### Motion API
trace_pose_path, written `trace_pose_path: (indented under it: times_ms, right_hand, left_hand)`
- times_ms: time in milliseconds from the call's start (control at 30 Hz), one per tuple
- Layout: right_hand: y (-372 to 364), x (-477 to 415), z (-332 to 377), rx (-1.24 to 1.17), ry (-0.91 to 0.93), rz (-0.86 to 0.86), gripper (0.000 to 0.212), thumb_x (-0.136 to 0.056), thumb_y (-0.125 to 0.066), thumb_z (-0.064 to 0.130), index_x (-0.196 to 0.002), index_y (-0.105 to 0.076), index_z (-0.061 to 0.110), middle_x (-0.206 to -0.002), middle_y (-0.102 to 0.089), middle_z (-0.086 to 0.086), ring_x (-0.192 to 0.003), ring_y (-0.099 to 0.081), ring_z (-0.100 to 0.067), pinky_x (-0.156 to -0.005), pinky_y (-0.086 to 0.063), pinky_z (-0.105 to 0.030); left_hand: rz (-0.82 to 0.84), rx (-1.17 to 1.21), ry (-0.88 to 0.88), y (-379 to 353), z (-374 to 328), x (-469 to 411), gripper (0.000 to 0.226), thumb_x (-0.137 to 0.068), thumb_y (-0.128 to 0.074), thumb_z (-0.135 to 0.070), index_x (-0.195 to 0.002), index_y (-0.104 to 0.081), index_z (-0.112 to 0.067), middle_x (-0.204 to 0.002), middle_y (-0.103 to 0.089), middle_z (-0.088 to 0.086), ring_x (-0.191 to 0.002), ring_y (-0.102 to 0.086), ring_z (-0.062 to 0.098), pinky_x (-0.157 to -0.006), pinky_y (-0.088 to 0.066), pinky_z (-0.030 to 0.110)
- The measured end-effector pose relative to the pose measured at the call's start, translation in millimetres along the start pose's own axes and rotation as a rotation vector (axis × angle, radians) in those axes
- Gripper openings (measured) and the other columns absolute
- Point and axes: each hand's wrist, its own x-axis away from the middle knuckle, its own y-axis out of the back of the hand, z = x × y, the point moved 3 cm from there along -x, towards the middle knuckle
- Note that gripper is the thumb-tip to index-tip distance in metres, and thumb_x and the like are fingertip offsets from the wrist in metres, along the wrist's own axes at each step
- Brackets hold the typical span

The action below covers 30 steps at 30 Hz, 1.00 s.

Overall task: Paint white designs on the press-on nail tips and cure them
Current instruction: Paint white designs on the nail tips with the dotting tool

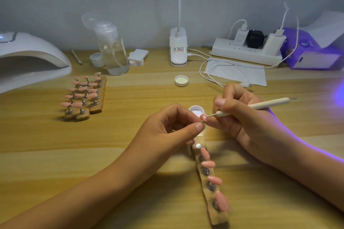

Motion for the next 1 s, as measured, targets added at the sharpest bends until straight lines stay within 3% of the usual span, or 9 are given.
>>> trace_pose_path:
  times_ms: [167, 467, 1000]
  right_hand:
    - [0.3, -0.7, -0.7, 0.009, -0.003, 0.014, 0.026, -0.076, -0.063, 0.007, -0.056, -0.05, 0.016, -0.055, -0.046, -0.002, -0.054, -0.051, -0.011, -0.065, -0.057, -0.025]
    - [-1.0, -0.2, 0.0, 0.001, -0.009, -0.003, 0.024, -0.075, -0.062, 0.005, -0.057, -0.049, 0.015, -0.058, -0.045, -0.003, -0.059, -0.041, -0.017, -0.063, -0.057, -0.025]
    - [-0.4, -0.7, -0.2, 0.008, -0.013, -0.004, 0.025, -0.075, -0.062, 0.005, -0.055, -0.051, 0.016, -0.058, -0.046, -0.003, -0.058, -0.041, -0.017, -0.064, -0.057, -0.025]
  left_hand:
    - [0.001, -0.005, 0.002, 0.3, 0.1, -0.3, 0.004, -0.076, -0.07, -0.016, -0.077, -0.067, -0.019, -0.073, -0.065, -0.004, -0.066, -0.058, 0.008, -0.063, -0.05, 0.018]
    - [-0.002, -0.003, 0.008, 0.2, -0.5, 0.2, 0.005, -0.076, -0.07, -0.016, -0.076, -0.068, -0.02, -0.074, -0.066, -0.005, -0.067, -0.059, 0.006, -0.063, -0.05, 0.017]
    - [0.005, -0.006, 0.009, 0.0, 0.0, -0.1, 0.007, -0.076, -0.07, -0.017, -0.076, -0.07, -0.024, -0.073, -0.065, -0.005, -0.066, -0.057, 0.007, -0.064, -0.05, 0.018]
